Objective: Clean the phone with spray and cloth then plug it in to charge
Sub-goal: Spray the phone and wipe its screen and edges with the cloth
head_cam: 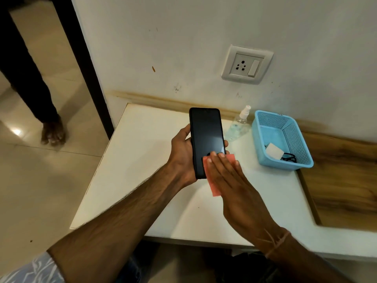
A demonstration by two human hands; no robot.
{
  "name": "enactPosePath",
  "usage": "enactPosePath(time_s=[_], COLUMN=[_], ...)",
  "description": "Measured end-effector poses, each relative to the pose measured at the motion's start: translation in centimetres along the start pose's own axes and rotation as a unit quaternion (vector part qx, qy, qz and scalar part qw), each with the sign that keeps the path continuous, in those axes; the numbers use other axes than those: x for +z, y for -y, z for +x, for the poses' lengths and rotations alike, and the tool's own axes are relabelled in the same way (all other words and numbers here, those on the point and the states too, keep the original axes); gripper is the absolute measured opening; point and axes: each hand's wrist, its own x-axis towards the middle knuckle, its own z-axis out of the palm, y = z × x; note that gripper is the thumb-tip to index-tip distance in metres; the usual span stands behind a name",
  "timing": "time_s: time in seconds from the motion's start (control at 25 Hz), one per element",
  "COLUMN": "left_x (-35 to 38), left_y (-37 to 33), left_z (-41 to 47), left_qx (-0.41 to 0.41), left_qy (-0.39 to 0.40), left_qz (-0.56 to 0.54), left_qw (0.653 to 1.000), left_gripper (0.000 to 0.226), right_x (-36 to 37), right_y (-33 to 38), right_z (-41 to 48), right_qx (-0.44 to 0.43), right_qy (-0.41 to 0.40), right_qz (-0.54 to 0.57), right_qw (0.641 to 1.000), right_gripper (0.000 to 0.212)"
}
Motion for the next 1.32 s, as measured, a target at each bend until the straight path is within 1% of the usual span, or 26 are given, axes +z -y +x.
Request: enactPosePath(time_s=[0.08,0.12,0.16,0.2,0.28,0.32,0.36,0.4,0.48,0.56,0.6,0.64,0.72,0.8,0.84,0.88,0.92,1.0,1.04,1.12,1.2,1.24,1.32], left_x=[0.0,-0.1,-0.2,-0.4,-0.6,-0.7,-0.7,-0.7,-0.6,-0.5,-0.5,-0.6,-0.7,-0.8,-0.8,-0.8,-0.7,-0.5,-0.6,-0.7,-0.7,-0.6,-0.4], left_y=[0.1,0.1,0.0,0.0,0.0,0.1,0.1,0.0,0.0,0.0,0.1,0.2,0.2,0.3,0.3,0.2,0.2,0.1,0.1,0.1,0.1,0.0,0.2], left_z=[0.0,0.0,0.0,0.0,0.1,0.1,0.2,0.3,0.5,0.5,0.6,0.6,0.5,0.4,0.5,0.6,0.7,0.6,0.5,0.5,0.5,0.5,0.6], left_qx=[0.003,0.004,0.003,0.0,-0.006,-0.008,-0.008,-0.006,-0.002,0.003,0.003,0.0,-0.009,-0.006,0.001,0.007,0.01,0.006,0.004,0.006,0.009,0.01,0.017], left_qy=[-0.009,-0.009,-0.003,0.006,0.014,0.014,0.013,0.011,0.002,-0.004,-0.002,0.005,0.018,0.016,0.009,0.004,-0.001,-0.001,0.001,0.004,0.0,-0.006,-0.038], left_qz=[0.006,0.005,0.0,-0.005,-0.014,-0.019,-0.022,-0.021,-0.008,-0.002,-0.005,-0.007,-0.006,-0.01,-0.008,-0.003,0.005,0.015,0.012,0.0,-0.015,-0.023,-0.013], left_qw=[1.0,1.0,1.0,1.0,1.0,1.0,1.0,1.0,1.0,1.0,1.0,1.0,1.0,1.0,1.0,1.0,1.0,1.0,1.0,1.0,1.0,1.0,0.999], left_gripper=[0.069,0.069,0.069,0.07,0.071,0.072,0.072,0.072,0.073,0.075,0.076,0.076,0.074,0.076,0.076,0.076,0.074,0.072,0.071,0.071,0.073,0.074,0.074], right_x=[-0.3,-0.1,0.4,0.8,0.8,0.6,0.4,0.2,0.2,0.7,1.1,1.5,1.5,0.7,0.4,0.1,0.0,0.2,0.6,1.1,1.1,0.7,-0.2], right_y=[0.4,1.3,2.4,3.4,4.0,3.2,2.1,1.0,-0.2,1.2,2.5,3.8,5.0,3.4,2.2,1.0,0.2,0.9,1.9,3.8,4.1,3.6,2.3], right_z=[0.9,1.2,1.1,0.7,-0.1,-0.3,-0.4,-0.5,-0.3,0.2,0.5,0.6,0.7,0.4,0.2,0.0,-0.1,-0.1,-0.2,-0.6,-0.9,-0.7,0.9], right_qx=[0.07,0.092,0.091,0.067,-0.005,-0.03,-0.036,-0.023,0.048,0.12,0.137,0.134,0.074,0.008,0.001,0.018,0.057,0.122,0.126,0.076,0.02,0.008,0.026], right_qy=[-0.024,-0.027,-0.033,-0.041,-0.034,-0.026,-0.02,-0.014,-0.022,-0.048,-0.056,-0.063,-0.067,-0.053,-0.049,-0.055,-0.067,-0.087,-0.09,-0.082,-0.061,-0.053,-0.051], right_qz=[0.05,0.069,0.079,0.084,0.077,0.057,0.037,0.03,0.05,0.084,0.095,0.094,0.087,0.071,0.062,0.062,0.074,0.092,0.087,0.077,0.077,0.084,0.122], right_qw=[0.996,0.993,0.992,0.993,0.996,0.998,0.998,0.999,0.997,0.988,0.984,0.984,0.991,0.996,0.997,0.996,0.993,0.984,0.984,0.991,0.995,0.995,0.991], right_gripper=[0.075,0.073,0.075,0.079,0.083,0.08,0.077,0.078,0.08,0.085,0.086,0.086,0.083,0.086,0.088,0.088,0.088,0.086,0.086,0.086,0.089,0.087,0.072])
